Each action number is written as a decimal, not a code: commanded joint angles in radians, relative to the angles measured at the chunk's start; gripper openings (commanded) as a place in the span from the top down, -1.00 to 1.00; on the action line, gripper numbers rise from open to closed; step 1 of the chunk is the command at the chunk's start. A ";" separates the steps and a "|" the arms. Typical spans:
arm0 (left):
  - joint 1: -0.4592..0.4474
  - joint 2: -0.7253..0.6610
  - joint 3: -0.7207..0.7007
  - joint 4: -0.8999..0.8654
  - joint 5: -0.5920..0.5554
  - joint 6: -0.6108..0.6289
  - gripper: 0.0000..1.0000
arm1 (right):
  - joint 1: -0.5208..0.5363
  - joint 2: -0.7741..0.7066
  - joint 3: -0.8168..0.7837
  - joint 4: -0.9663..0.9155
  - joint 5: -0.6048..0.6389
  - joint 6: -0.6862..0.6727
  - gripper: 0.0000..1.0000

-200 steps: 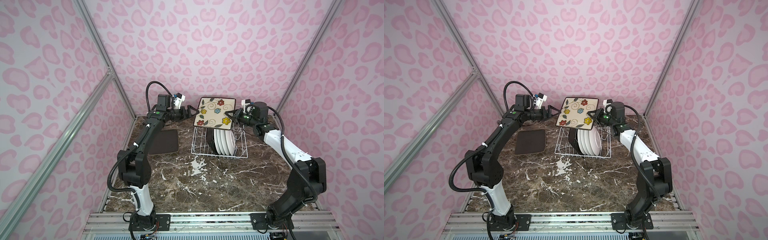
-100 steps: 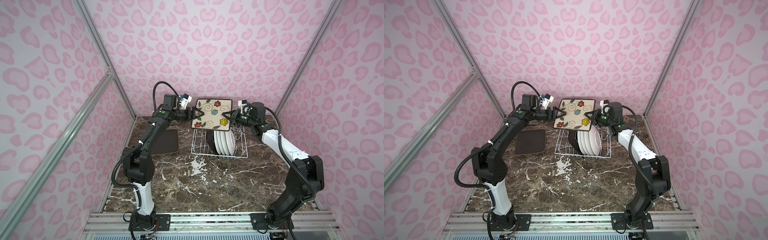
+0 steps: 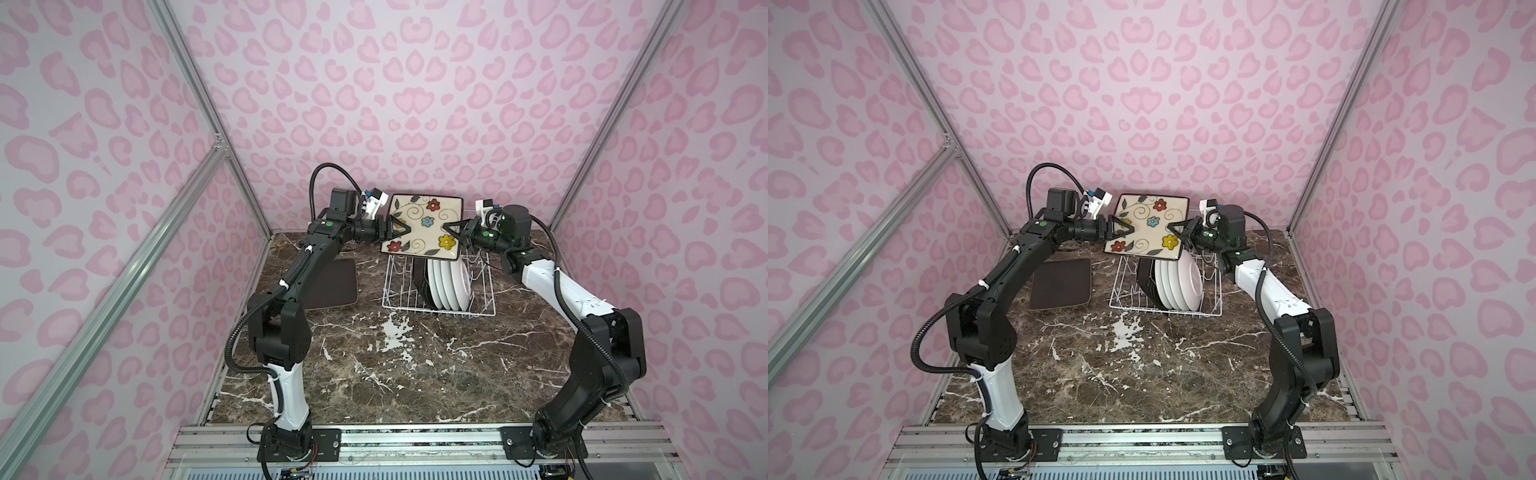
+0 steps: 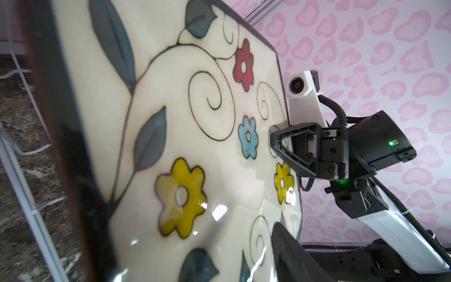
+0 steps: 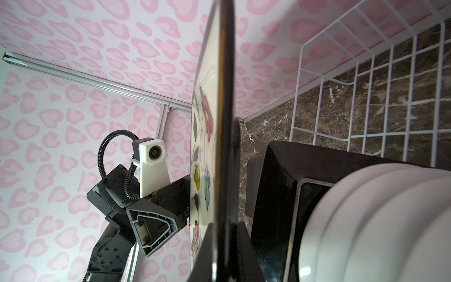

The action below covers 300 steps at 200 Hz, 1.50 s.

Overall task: Unload the plates from the dish rack
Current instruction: Pick up a plate from the dish rack.

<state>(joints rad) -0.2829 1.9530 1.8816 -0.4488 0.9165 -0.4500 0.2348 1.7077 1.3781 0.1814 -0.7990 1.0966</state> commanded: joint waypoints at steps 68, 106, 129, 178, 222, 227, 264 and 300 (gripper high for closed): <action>-0.010 0.003 0.013 0.019 0.053 0.019 0.09 | 0.015 0.015 0.004 0.139 -0.035 -0.009 1.00; -0.009 0.004 0.008 0.052 0.069 -0.011 0.34 | 0.014 0.020 -0.004 0.139 -0.037 -0.009 1.00; -0.010 -0.001 0.002 0.070 0.076 -0.022 0.47 | 0.014 0.020 -0.011 0.144 -0.035 -0.012 1.00; -0.009 -0.008 -0.001 0.092 0.080 -0.045 0.92 | 0.014 0.019 -0.022 0.150 -0.032 -0.016 1.00; -0.009 -0.016 -0.006 0.125 0.060 -0.072 0.92 | 0.011 0.017 -0.033 0.151 -0.024 -0.017 1.00; -0.009 -0.017 -0.007 0.129 0.058 -0.074 0.92 | 0.011 0.015 -0.034 0.152 -0.023 -0.017 0.96; -0.008 -0.023 -0.011 0.147 0.047 -0.088 0.92 | 0.006 0.016 -0.037 0.152 -0.017 -0.017 0.80; -0.007 -0.031 -0.021 0.187 0.044 -0.113 0.92 | 0.004 0.015 -0.038 0.153 -0.015 -0.017 0.64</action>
<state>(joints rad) -0.2771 1.9434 1.8626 -0.3954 0.9791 -0.6350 0.2314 1.7229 1.3445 0.2935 -0.7860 1.0809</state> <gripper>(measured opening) 0.169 0.165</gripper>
